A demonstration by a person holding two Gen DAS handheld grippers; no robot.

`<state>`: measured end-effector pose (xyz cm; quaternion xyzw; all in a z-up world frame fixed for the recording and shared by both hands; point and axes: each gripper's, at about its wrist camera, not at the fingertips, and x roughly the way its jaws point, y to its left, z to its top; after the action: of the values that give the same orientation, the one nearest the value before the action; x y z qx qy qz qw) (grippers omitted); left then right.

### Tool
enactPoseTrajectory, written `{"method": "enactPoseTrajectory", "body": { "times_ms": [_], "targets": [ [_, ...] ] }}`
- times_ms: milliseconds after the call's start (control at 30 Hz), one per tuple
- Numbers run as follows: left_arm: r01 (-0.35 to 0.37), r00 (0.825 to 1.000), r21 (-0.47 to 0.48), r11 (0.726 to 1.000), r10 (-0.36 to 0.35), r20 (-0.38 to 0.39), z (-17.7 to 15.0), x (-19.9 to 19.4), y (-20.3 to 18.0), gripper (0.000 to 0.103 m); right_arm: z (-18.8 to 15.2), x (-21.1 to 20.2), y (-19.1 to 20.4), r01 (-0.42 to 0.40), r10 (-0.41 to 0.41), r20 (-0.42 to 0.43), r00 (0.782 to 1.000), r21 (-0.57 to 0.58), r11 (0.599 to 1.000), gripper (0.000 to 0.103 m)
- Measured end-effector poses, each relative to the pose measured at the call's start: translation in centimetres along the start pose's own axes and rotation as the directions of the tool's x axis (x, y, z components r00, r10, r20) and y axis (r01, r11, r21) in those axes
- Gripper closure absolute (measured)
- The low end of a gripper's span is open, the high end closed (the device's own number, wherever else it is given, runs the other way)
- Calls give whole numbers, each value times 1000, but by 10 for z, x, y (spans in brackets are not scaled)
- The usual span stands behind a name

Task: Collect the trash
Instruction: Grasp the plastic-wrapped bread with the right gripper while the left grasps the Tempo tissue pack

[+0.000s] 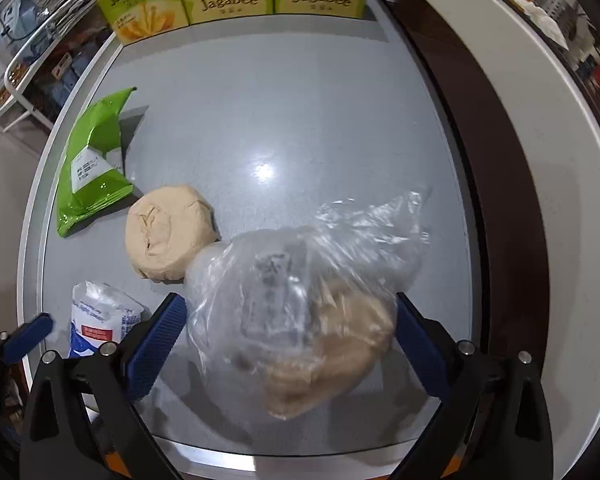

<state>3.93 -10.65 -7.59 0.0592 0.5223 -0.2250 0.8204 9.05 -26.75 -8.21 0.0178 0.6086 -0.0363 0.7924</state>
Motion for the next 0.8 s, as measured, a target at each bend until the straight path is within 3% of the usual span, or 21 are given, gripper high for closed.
{"method": "enactPoseTrajectory", "body": {
  "times_ms": [200,300,333,467,633,800],
  "targets": [
    [5,999,-14,1000,-6,-41,4,17,-2,16,-8,-7,3,-13,14,21,1000,-56,998,5],
    [-8,999,-1,1000,8,-31,5,18,-1,16,-11,-4,7,19,-15,37,999,-106,994,5],
    [-8,999,4,1000,8,-31,6,19,-1,18,-12,-3,8,17,-12,40,999,-114,993,6],
    [-26,999,41,999,26,-21,3,15,-5,41,-12,-4,6,-17,22,51,998,-106,994,18],
    [-22,1000,31,999,22,-17,2,13,0,45,-16,-10,6,-42,50,65,997,-107,993,32],
    [-21,1000,21,1000,21,-4,0,8,6,50,-25,-18,0,-80,88,80,993,-90,993,36]
  ]
}}
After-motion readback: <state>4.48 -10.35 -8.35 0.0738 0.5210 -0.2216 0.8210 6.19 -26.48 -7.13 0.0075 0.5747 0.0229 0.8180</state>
